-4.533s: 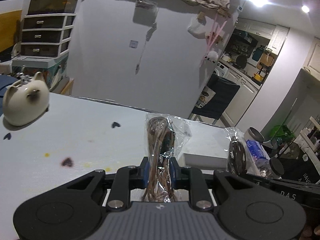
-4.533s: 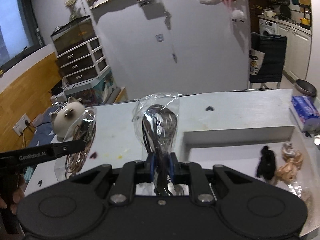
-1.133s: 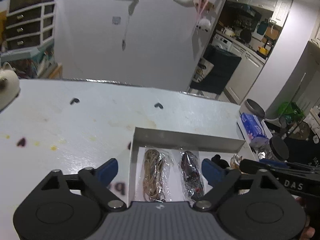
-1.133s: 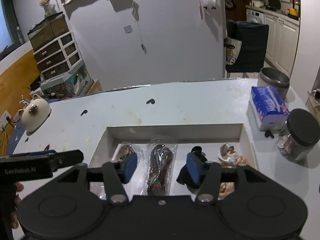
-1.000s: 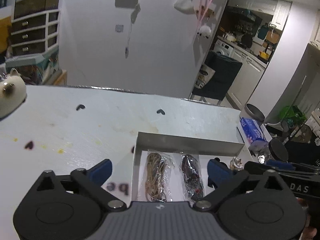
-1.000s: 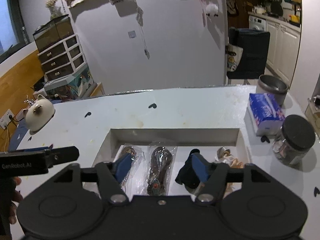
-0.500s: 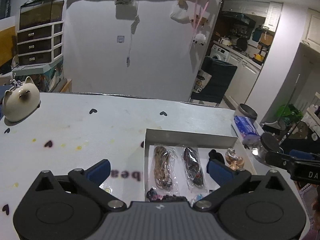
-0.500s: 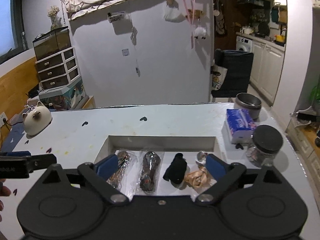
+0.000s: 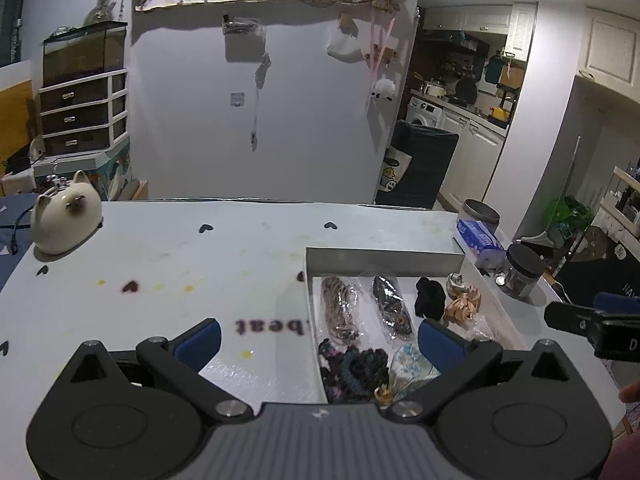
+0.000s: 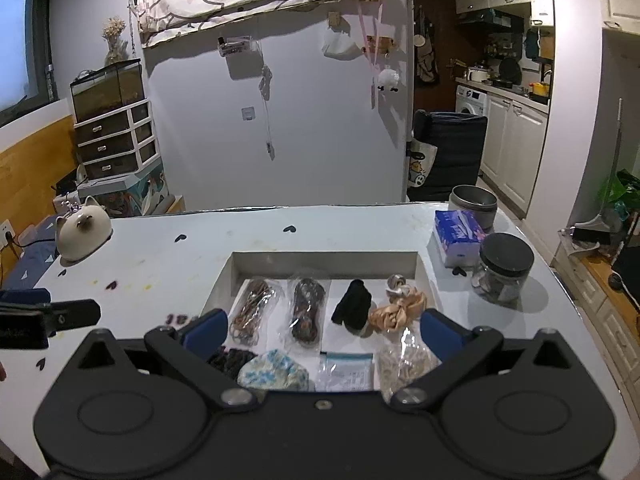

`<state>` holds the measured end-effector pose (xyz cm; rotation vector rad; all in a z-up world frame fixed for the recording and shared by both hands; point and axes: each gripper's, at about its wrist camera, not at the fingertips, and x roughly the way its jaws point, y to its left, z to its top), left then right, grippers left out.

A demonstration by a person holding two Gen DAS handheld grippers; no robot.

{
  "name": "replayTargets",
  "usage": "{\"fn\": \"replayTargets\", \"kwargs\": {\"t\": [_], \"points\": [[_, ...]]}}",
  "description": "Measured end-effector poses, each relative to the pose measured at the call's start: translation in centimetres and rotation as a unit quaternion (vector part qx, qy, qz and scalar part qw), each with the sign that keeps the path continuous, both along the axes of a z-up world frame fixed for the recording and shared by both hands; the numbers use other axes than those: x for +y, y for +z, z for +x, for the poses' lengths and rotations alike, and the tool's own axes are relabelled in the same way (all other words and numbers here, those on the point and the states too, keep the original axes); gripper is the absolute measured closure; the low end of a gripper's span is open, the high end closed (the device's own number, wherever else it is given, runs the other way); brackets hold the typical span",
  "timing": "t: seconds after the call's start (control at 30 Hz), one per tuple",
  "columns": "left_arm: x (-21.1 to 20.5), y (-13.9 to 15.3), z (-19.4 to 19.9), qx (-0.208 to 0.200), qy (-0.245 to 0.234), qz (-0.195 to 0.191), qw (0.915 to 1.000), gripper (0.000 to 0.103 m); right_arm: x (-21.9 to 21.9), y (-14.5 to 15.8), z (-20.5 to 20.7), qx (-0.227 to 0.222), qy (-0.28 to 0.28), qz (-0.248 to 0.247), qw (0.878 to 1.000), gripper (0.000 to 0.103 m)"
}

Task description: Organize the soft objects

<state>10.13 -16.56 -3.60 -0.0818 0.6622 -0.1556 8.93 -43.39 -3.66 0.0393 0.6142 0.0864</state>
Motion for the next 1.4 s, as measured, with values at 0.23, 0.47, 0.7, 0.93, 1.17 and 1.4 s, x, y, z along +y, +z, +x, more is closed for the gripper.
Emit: {"fn": "replayTargets", "kwargs": {"t": [0.23,0.47,0.7,0.93,1.17,1.4], "points": [[1.0,0.0,-2.6,-0.006,-0.006,0.006,0.9999,0.000,1.4,0.0,-3.0,-0.007,-0.003,-0.002,1.000,0.000],[1.5,-0.1,-4.6,-0.009,-0.003,0.013,0.9999,0.000,2.2,-0.2,-5.2,-0.012,-0.003,0.000,1.000,0.000],[1.9,-0.1,-5.6,-0.010,-0.002,0.012,0.9999,0.000,2.2,-0.2,-6.6,-0.014,-0.012,0.001,1.000,0.000],[1.9,-0.1,-6.0,-0.011,-0.003,0.013,0.9999,0.000,2.1,-0.3,-7.3,-0.014,-0.016,-0.001,1.000,0.000],[1.9,-0.2,-6.3,-0.012,-0.002,0.014,0.9998,0.000,2.1,-0.4,-7.4,-0.014,-0.015,-0.001,1.000,0.000],[1.9,0.2,-7.1,-0.015,0.003,0.015,0.9998,0.000,2.0,-0.6,-7.9,-0.014,-0.011,0.000,1.000,0.000]]}}
